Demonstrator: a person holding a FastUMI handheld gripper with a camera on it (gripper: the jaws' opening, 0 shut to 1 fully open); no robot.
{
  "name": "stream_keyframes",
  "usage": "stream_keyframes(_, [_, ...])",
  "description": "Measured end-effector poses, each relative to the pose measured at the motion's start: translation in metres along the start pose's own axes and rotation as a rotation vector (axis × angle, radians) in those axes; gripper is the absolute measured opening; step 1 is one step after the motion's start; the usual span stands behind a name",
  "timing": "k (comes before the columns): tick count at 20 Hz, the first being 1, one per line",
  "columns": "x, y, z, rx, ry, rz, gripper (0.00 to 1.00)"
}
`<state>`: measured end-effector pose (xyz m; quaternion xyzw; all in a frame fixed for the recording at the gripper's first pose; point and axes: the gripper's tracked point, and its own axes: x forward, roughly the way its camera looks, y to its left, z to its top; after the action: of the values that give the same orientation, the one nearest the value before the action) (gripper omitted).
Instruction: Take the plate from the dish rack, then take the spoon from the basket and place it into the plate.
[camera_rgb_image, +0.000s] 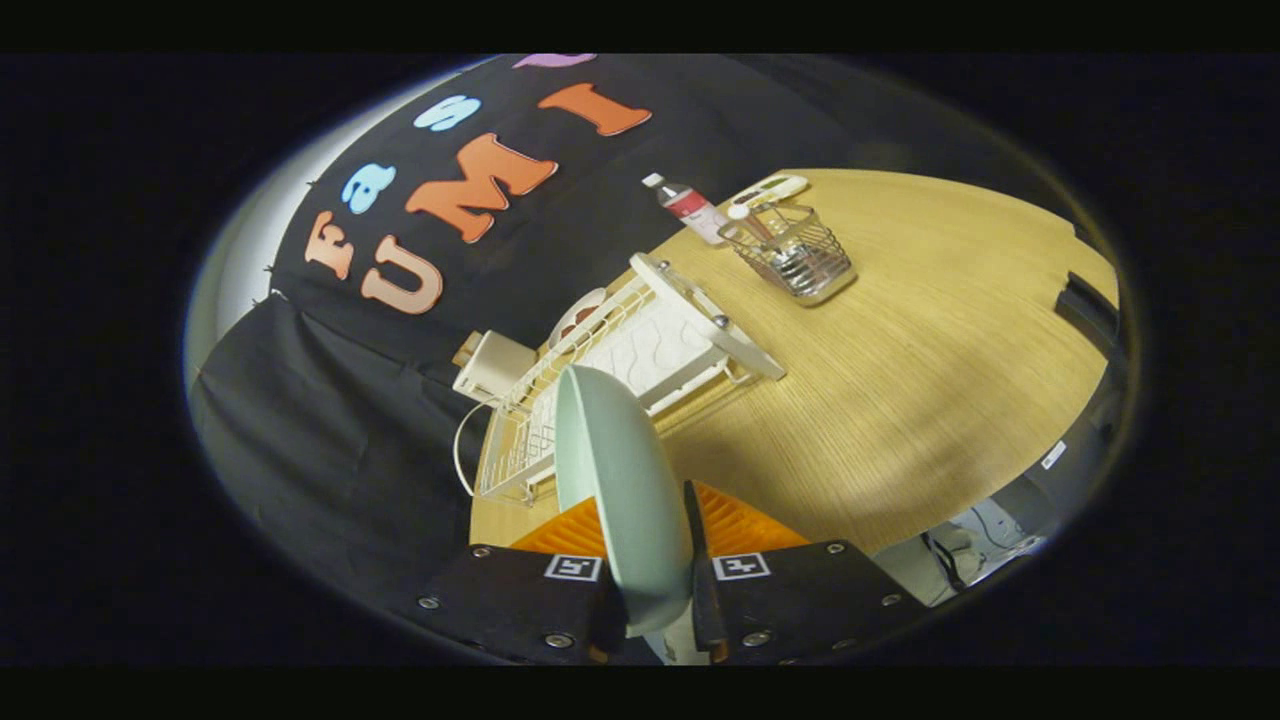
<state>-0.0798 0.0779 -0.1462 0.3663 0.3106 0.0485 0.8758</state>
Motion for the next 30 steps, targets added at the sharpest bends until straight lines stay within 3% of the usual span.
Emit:
stream_keyframes(7, [0.028,-0.017,-0.024,0.108,0.042,0.023,0.27])
stream_keyframes(13, [0.043,-0.034,-0.043,0.146,0.094,-0.02,0.29])
stream_keyframes(17, [0.036,-0.042,-0.026,0.055,0.064,-0.058,0.43])
stream_keyframes(22, [0.024,-0.062,0.008,-0.073,-0.017,-0.153,0.73])
stream_keyframes(27, [0.009,-0.074,0.055,-0.225,-0.134,-0.244,0.96])
stream_keyframes(30, [-0.003,-0.071,0.091,-0.33,-0.236,-0.277,0.99])
